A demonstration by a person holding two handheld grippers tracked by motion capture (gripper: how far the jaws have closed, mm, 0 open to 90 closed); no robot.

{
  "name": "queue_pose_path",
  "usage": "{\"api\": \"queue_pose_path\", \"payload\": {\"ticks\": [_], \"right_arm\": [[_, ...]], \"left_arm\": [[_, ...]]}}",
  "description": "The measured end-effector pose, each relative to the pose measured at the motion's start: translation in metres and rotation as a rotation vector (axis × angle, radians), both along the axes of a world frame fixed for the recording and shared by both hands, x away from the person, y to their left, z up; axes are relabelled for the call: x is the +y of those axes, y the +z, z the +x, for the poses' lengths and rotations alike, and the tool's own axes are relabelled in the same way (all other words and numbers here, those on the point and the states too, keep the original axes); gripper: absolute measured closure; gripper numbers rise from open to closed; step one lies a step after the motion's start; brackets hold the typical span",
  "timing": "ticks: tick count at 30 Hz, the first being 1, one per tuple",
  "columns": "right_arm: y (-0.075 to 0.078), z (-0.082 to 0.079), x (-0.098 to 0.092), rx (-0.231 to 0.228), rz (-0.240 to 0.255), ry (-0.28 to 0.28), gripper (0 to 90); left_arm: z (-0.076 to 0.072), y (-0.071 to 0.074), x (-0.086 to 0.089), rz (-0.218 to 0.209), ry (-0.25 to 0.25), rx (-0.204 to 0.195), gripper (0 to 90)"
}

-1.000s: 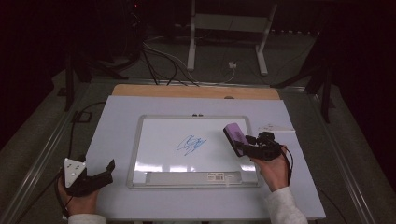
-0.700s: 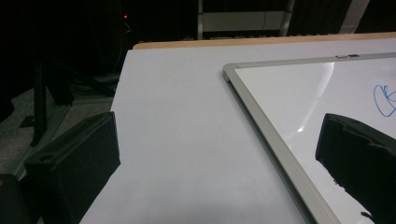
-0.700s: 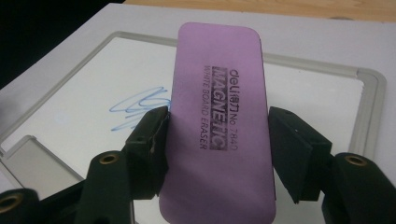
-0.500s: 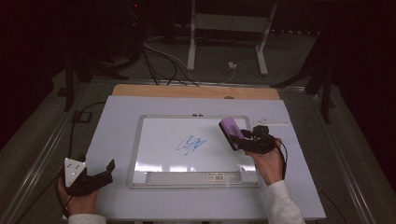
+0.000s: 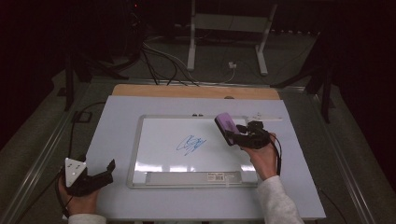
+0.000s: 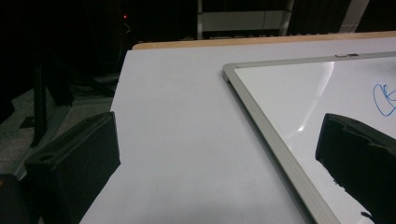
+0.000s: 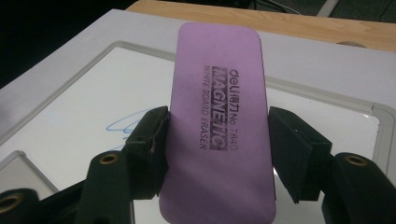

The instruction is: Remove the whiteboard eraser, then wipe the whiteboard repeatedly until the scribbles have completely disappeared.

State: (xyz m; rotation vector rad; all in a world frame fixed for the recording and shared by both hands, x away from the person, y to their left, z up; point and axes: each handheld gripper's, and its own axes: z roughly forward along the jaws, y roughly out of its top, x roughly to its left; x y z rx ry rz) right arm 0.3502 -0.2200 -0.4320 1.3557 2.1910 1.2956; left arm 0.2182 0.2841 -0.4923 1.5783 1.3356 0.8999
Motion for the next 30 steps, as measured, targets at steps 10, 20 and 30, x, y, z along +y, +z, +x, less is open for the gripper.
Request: {"api": "queue_pose_path", "payload": {"ticks": [10, 20, 30], "right_arm": [[-0.001, 0.01, 0.011, -0.015, -0.03, 0.014, 41.2], [-0.012, 0.02, 0.023, -0.001, -0.071, 0.028, 41.2], [-0.021, 0.025, 0.03, 0.008, -0.096, 0.029, 41.2]], "left_arm": [[0.0, 0.0, 0.001, -0.003, 0.005, 0.0, 0.6], [0.0, -0.001, 0.001, 0.002, 0.002, 0.004, 0.6], [0.001, -0.001, 0.0, 0.004, -0.005, 0.004, 0.6]]}}
